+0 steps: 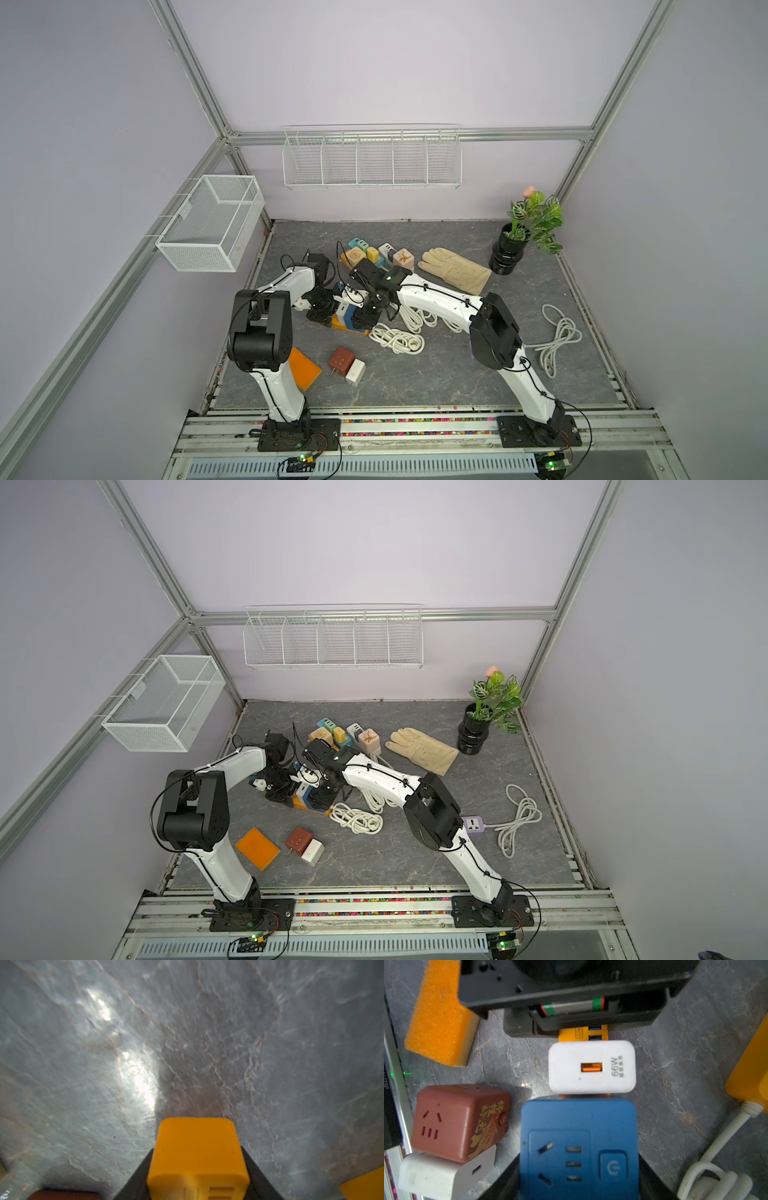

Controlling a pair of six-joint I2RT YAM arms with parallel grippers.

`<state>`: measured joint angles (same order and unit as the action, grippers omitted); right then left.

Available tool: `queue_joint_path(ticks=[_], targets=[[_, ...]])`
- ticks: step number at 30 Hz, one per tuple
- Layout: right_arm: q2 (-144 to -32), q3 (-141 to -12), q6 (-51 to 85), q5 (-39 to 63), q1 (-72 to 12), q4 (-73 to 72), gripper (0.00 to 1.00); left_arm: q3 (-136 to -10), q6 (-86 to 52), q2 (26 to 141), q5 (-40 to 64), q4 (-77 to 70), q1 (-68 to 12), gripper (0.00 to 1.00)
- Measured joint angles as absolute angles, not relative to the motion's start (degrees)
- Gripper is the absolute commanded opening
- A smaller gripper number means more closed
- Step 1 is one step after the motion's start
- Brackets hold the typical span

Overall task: Pull the plug off the socket
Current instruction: Remove the plug from the socket.

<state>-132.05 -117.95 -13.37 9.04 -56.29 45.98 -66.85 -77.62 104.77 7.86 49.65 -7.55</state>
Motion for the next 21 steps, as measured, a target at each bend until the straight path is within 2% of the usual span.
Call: queue_joint_path(ticks=[13,18,21], targets=[[-133.3,-125.5,-8.2,17.2,-54.5,52.1,0.21,-65.9,-78.4,104.2,7.3,48.5,-8.3,0.0],[-133.1,-125.0,-7.0,17.5,-54.6,52.1,0.2,-65.6,-79.0,103.9,7.4,47.9,-8.3,0.0],[-130.3,-119.5,-5.3,17.0,-54.6,49.8,0.21,-65.6,-79.3,103.9,7.8,47.3,-8.3,0.0]])
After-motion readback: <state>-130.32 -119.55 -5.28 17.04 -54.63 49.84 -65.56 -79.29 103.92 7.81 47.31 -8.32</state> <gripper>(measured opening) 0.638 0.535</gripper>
